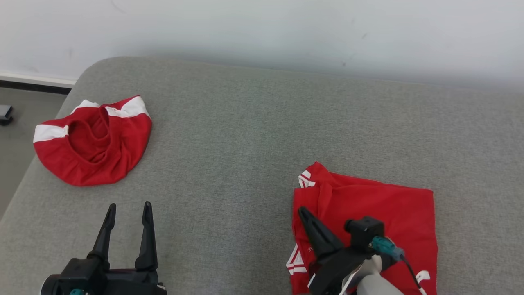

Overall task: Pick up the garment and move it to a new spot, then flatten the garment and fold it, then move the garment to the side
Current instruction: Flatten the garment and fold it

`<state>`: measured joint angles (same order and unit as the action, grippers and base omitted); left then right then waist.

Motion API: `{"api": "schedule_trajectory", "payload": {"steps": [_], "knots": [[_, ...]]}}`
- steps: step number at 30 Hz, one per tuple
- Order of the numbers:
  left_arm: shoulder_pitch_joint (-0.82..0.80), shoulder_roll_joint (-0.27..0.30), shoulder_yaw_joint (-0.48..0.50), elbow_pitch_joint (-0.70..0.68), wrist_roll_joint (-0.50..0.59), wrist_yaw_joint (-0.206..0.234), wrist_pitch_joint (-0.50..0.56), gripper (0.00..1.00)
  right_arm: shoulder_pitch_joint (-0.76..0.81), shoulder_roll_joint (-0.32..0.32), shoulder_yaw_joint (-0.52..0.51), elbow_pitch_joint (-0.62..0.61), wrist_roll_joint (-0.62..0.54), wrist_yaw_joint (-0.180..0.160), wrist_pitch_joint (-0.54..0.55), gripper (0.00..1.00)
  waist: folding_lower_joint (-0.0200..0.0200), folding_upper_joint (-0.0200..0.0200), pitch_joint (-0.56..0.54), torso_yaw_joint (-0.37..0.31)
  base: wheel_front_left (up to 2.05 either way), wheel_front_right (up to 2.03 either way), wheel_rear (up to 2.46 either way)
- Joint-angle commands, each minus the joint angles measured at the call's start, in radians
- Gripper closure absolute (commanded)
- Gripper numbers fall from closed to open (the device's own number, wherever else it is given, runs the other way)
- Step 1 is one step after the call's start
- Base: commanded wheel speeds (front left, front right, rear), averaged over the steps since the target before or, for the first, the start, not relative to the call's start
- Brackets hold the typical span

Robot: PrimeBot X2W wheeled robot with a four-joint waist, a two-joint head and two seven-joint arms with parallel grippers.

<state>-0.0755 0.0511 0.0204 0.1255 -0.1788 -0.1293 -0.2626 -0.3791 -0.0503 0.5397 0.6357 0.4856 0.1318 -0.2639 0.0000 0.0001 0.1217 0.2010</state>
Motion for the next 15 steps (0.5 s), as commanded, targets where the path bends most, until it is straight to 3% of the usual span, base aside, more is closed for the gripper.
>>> {"api": "schedule_trajectory", "payload": {"steps": [1, 10, 15], "knots": [[0.008, -0.001, 0.003, 0.002, -0.004, -0.001, -0.003, 0.00, -0.004, 0.000, -0.009, -0.010, -0.009, -0.003, 0.000, 1.00, 0.0000, -0.0001, -0.004, -0.012, 0.00, 0.00, 0.00], [0.016, -0.001, 0.020, -0.009, 0.019, -0.001, -0.003, 0.00, 0.042, -0.001, -0.185, -0.183, -0.133, -0.003, 0.000, 1.00, 0.0000, -0.0001, -0.023, -0.095, 0.00, 0.00, 0.00], [0.023, -0.001, 0.025, -0.012, 0.029, -0.001, -0.003, 0.00, 0.083, -0.035, -0.272, -0.276, -0.183, -0.003, 0.000, 1.00, 0.0000, -0.0001, -0.036, -0.143, 0.00, 0.00, 0.00]]}}
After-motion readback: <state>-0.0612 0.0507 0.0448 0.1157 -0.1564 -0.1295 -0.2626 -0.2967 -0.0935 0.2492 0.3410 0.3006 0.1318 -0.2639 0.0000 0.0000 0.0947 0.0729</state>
